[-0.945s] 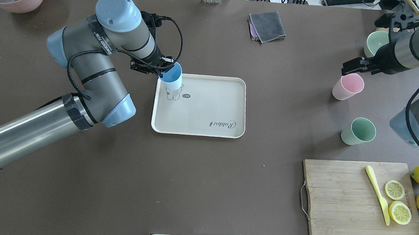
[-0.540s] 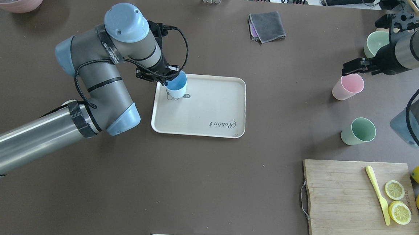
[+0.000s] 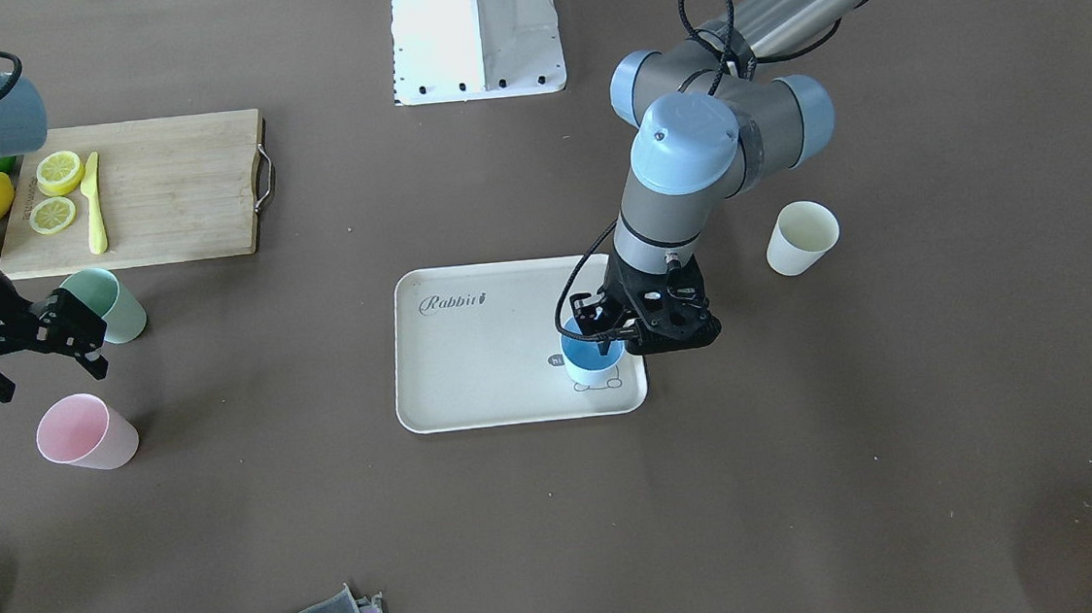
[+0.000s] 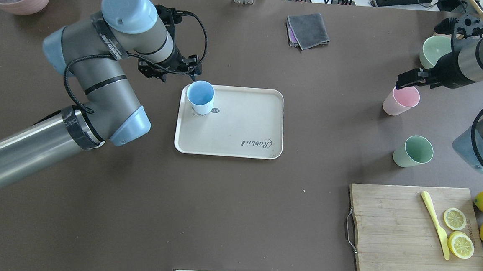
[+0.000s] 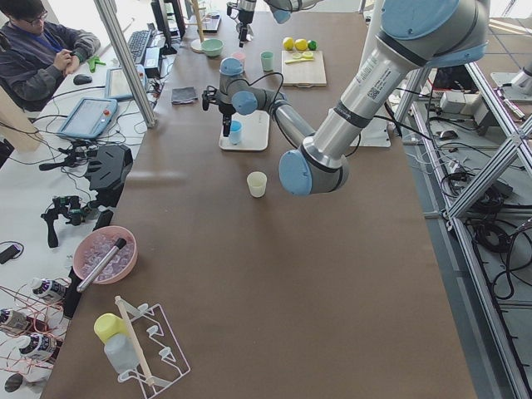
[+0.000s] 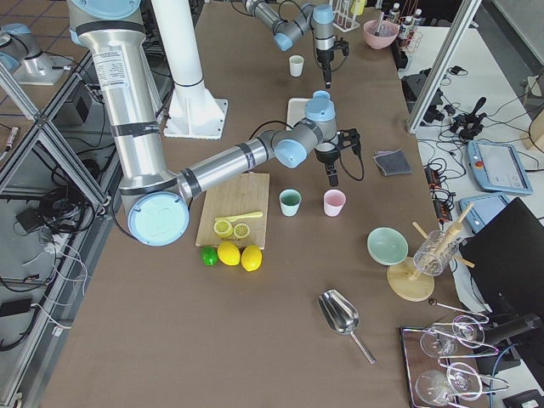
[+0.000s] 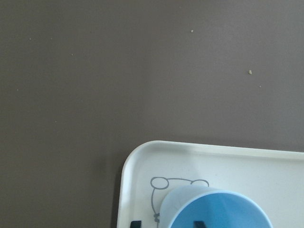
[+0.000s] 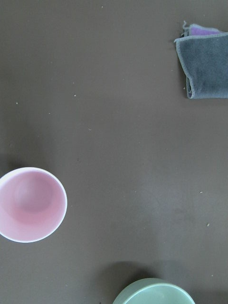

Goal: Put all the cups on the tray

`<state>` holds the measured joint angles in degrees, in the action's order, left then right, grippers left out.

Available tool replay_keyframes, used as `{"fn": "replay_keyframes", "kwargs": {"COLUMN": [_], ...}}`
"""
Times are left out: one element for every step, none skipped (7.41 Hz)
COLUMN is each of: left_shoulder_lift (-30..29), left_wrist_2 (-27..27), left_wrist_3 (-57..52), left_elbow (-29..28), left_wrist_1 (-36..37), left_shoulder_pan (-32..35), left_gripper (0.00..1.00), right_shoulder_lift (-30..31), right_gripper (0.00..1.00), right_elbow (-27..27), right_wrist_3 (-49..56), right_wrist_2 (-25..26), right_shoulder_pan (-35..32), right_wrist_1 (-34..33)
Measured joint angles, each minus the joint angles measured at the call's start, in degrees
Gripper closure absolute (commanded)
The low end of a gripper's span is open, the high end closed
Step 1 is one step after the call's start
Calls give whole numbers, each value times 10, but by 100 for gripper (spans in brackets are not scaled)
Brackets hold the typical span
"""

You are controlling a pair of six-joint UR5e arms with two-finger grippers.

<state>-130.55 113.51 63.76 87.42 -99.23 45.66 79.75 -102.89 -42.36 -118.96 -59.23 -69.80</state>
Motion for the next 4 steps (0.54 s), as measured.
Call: {"fn": "replay_keyframes", "kwargs": {"left_shoulder_lift": [31,66,93,110], "left_wrist_2": [27,47,60,66], "left_wrist_3": [-66,-130,-179,-209], "left_elbow": [46,86,109,118], "left_wrist_1": [41,73,89,95], "left_shoulder_pan": [41,77,102,117], "left_gripper": [2,2,2,2], "right_shoulder_lift": [29,69,114,150], "right_gripper": [1,3,4,5], "right_elbow": [-17,-45,-76,-94], "right_wrist_3": [0,0,0,0], "right_wrist_2": [0,0,1,6], "right_shoulder_pan": [6,14,22,32], "right_wrist_1": [1,2,3,3]}}
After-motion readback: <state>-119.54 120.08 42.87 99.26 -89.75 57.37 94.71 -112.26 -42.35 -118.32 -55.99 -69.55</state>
